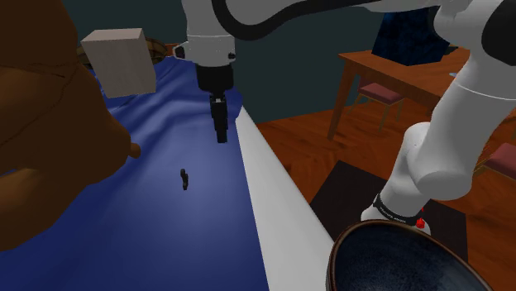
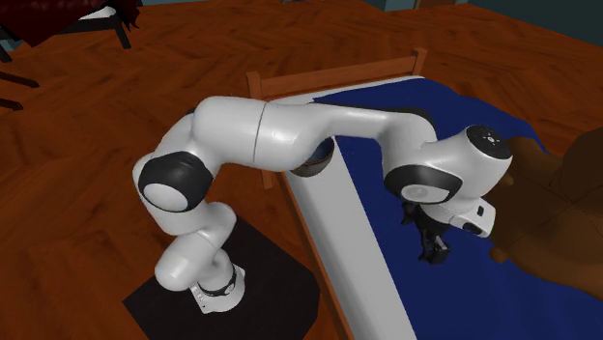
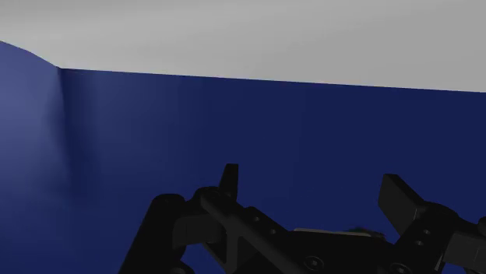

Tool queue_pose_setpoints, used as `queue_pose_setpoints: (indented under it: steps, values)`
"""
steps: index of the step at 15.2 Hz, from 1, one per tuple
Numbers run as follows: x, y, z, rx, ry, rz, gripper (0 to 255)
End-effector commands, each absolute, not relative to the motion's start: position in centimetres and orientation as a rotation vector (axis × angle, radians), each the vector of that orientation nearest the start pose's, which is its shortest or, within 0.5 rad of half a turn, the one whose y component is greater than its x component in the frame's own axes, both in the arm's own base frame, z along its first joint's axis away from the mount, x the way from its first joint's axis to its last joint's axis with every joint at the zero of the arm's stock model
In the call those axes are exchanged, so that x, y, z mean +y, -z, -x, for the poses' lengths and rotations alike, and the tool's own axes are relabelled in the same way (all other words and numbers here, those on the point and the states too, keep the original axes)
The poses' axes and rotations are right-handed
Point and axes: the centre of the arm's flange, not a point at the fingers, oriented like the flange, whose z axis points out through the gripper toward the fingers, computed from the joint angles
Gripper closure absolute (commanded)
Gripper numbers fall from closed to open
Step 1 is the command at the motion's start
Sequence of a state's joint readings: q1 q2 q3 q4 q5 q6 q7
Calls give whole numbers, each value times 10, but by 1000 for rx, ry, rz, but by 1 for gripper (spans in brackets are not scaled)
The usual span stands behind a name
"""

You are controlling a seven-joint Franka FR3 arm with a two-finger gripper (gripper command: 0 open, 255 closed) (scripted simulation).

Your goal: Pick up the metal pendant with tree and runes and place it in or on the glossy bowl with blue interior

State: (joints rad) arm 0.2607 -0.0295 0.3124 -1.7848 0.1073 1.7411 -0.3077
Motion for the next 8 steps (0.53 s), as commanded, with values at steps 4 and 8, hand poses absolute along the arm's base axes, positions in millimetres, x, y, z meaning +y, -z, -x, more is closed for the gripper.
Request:
queue_pose_setpoints:
  steps: [4, 8]
  values:
    - [375, -542, -464, -1447, -45, 2671, 0]
    - [426, -534, -463, -1577, -48, 2588, 0]
